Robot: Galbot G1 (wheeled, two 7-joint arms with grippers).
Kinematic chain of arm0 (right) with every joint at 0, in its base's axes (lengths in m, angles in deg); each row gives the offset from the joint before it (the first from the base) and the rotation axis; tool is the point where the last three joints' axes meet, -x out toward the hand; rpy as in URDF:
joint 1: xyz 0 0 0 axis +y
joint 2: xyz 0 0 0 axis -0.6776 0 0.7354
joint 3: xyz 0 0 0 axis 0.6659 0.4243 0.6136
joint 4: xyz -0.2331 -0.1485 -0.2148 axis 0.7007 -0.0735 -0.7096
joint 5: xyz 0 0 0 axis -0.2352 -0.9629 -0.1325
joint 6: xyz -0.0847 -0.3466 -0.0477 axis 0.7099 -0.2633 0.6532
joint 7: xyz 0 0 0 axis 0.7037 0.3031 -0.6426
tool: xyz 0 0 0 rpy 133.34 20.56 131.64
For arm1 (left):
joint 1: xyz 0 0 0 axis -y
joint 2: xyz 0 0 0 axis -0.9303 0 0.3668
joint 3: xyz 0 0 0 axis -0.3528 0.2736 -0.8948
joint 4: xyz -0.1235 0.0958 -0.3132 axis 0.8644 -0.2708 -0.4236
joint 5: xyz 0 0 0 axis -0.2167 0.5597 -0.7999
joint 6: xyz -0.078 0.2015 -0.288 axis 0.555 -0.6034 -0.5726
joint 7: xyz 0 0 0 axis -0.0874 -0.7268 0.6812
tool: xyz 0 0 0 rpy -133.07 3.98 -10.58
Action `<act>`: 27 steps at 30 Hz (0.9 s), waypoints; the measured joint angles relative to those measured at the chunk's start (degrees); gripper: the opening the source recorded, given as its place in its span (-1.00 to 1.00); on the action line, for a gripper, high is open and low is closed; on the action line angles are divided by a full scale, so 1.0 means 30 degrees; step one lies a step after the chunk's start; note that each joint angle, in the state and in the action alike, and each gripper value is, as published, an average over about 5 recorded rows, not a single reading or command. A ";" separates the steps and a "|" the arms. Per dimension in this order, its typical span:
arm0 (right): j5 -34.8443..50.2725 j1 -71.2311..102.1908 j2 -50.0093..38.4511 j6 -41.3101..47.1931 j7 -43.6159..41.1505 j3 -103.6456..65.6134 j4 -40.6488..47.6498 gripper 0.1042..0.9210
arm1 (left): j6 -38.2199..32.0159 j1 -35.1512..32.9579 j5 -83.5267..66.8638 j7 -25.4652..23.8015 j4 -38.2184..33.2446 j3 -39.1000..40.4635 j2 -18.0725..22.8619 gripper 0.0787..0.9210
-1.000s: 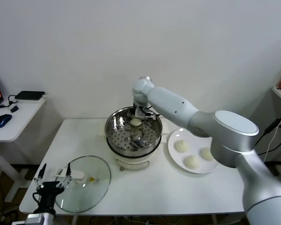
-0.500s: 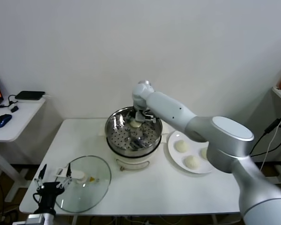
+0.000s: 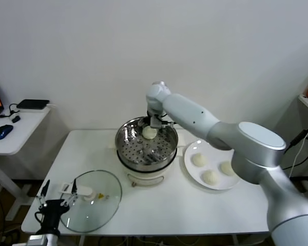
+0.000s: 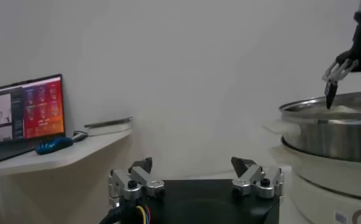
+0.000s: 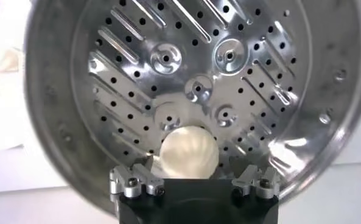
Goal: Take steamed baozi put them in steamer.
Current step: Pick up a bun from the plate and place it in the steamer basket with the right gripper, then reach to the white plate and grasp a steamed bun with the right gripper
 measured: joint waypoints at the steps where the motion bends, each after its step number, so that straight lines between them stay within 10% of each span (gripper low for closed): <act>1: 0.0722 -0.0333 -0.0196 0.0091 -0.0193 0.0278 -0.0173 0.76 | 0.0019 0.0006 0.0005 0.0000 -0.0040 0.0011 0.0022 0.77; 27: 1.8232 -0.6749 -0.8928 1.2465 -0.2491 0.8658 -0.4588 0.76 | 0.0354 0.0140 0.0519 -0.0018 -0.0587 0.0441 0.0249 0.77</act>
